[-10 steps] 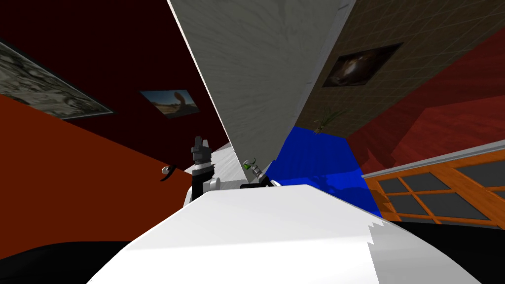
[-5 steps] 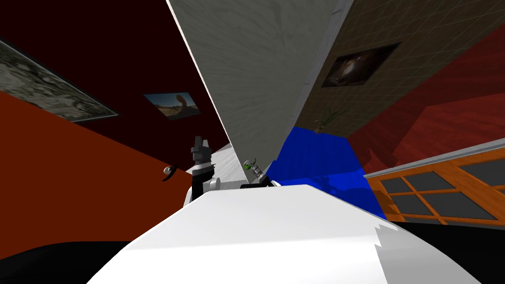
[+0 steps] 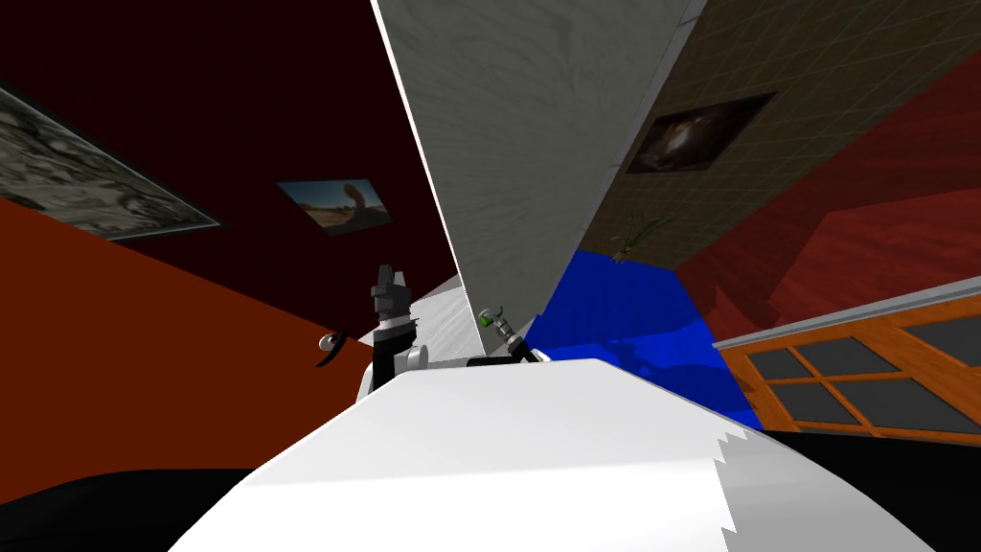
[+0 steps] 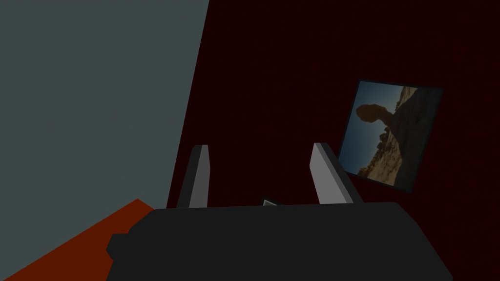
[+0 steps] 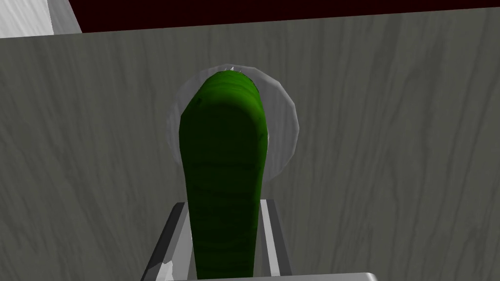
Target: Push the door open
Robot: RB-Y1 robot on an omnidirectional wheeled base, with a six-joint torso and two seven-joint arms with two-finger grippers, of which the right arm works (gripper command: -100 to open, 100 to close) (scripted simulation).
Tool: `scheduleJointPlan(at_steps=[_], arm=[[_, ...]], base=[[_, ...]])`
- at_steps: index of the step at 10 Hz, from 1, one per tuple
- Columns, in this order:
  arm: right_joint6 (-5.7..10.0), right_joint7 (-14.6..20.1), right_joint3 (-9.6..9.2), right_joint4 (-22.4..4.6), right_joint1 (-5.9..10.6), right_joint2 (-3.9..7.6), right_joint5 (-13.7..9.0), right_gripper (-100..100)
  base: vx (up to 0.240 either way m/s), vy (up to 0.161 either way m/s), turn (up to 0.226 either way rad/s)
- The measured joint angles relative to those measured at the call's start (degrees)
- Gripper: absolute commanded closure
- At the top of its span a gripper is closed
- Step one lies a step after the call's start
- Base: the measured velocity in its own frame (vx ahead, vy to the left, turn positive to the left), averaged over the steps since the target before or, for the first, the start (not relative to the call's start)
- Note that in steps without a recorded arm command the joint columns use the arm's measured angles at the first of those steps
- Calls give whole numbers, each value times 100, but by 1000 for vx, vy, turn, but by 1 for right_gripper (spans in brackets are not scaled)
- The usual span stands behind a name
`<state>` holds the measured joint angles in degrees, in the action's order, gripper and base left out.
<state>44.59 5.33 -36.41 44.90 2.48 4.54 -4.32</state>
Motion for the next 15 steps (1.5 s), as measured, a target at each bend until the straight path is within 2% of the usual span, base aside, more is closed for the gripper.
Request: scheduleJointPlan(at_steps=[1,3,4,5,7,8,12,13,14,15], arm=[[-21,-29,78,-36,28,-30,-16,100],[117,-86,208,-258,125,-115,-44,100],[26,-103,283,-115,58,-63,-58,100],[43,-112,374,-239,132,-86,-82,100],[24,-150,498,-218,113,-89,-107,100],[76,-181,564,-306,147,-133,-119,100],[58,-215,808,-346,179,-137,-175,100],[-15,-223,853,-184,89,-91,-182,100],[-65,-246,920,-166,94,-107,-198,100],[-45,-266,961,-201,122,-130,-208,100]], base=[[101,110,-20],[93,125,-38],[115,149,-73],[99,137,-19],[100,103,-34],[87,102,-23],[89,107,-35],[89,114,-46],[56,58,-15],[63,82,-26]])
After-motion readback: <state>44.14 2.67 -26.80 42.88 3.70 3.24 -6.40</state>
